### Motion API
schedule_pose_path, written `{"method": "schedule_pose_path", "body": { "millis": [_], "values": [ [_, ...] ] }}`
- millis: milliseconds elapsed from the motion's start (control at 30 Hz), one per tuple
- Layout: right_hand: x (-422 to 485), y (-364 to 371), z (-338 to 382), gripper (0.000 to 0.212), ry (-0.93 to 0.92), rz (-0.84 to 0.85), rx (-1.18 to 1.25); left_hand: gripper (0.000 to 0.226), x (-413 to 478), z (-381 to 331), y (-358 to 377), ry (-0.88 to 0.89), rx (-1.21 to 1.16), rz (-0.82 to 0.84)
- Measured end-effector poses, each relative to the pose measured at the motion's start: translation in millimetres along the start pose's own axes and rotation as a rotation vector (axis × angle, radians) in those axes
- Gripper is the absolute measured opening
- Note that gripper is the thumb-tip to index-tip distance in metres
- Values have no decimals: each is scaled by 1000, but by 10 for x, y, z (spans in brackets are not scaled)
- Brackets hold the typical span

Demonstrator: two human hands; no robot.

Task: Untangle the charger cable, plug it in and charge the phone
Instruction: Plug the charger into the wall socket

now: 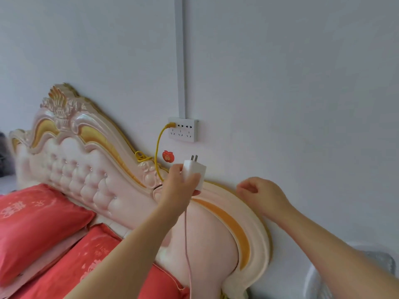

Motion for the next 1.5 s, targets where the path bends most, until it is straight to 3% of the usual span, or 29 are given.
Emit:
{"method": "schedule_pose_path", "body": {
  "millis": [133, 233, 367, 533, 667, 933, 1300, 1500],
  "values": [
    [606, -247, 174, 44, -180, -150, -432, 25, 473, 17, -177, 40, 54, -78],
    [1107, -310, 388, 51, -302, -273, -773, 16, 864, 59, -199, 35, 78, -107],
    [1726, -174, 540, 56, -392, -312, -980, 21, 1350, 137, -128, 36, 185, -108],
    [2139, 268, 662, 59, -582, -334, -1119, 28, 1846, 261, 51, 19, 311, -42],
    [2345, 328, 658, 56, -699, -477, -1197, 46, 2131, 368, 168, 41, 401, 6],
    [2392, 361, 565, 52, -818, -730, -1336, 35, 2389, 317, 91, 266, 503, -136],
    [2343, 348, 603, 51, -870, -782, -1311, 30, 2405, 100, 124, 404, 642, -124],
    [2340, 342, 604, 52, -880, -788, -1283, 15, 2363, -91, 154, 500, 750, -133]
  ]
}}
Point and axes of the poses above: each hand's wrist, its own x-axis towards the middle knuckle, its own y-axis out of the palm, z = x × y, the point moved 10 cm from there along x, towards the middle knuckle, and after that the axes turned 3 degrees about -z, right-handed, at the moved point
